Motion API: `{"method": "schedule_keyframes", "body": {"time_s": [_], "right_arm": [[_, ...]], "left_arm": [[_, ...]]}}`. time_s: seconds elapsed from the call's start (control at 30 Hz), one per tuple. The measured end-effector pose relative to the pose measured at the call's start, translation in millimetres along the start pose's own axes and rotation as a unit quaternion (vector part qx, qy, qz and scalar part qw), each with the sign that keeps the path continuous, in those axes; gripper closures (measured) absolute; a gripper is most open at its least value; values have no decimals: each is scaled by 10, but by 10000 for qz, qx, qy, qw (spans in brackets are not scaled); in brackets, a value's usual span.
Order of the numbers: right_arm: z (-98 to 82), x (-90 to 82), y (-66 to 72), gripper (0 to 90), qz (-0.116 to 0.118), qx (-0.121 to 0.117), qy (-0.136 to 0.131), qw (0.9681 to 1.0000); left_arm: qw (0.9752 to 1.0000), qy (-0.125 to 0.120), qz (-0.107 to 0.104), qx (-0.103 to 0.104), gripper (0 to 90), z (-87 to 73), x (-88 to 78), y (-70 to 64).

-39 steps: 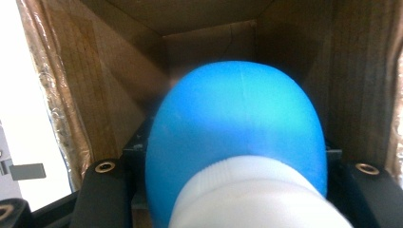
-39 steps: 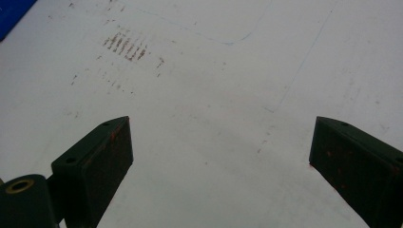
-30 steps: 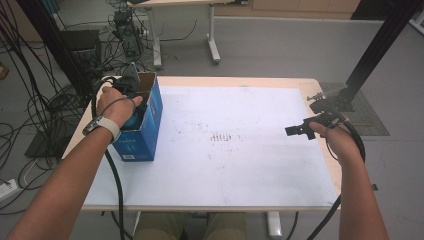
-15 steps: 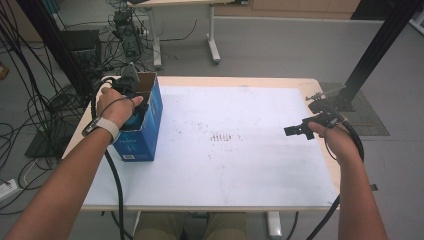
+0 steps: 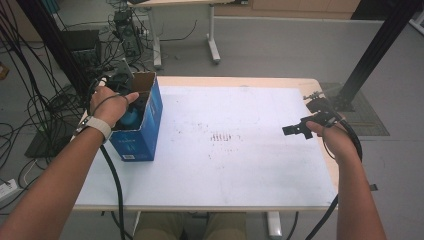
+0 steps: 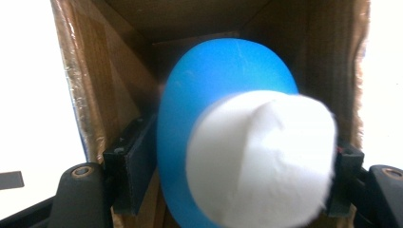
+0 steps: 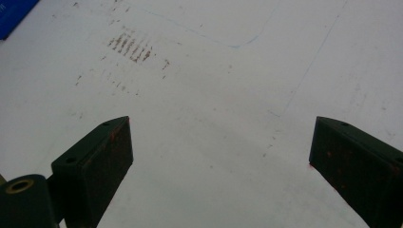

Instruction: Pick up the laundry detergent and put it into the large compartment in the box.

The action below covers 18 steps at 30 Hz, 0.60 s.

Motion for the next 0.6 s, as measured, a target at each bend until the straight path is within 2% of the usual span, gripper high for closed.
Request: {"method": "schedule_keyframes", "body": {"time_s": [0.1,0.17,0.27,0.33,0.6], "right_arm": [[-2,-10,7,71,-12,1,-1,10000],[-1,-14,10,71,-12,-12,-7,10000],[3,-26,24,71,-17,-12,-13,10000],[3,-33,28,71,-18,-20,-24,10000],[13,-70,42,71,-34,-32,-28,10000]], "left_arm": [[10000,-22,-84,39,236,-11,-67,3],[10000,-60,-12,77,205,-17,-106,-12],[9998,-126,-173,27,129,-15,-200,31],[9995,-163,-284,46,131,-18,-260,50],[9982,-261,-386,389,75,-31,-541,-5]]}}
Point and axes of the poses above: each handheld gripper's, and its own axes: x roughly forward along the jaws, z roughly out of its top, y roughly to its left, the point moved 7 cm from there along x, roughly forward along the jaws, and after that the axes turned 15 degrees about -x, right-handed, at the moved point
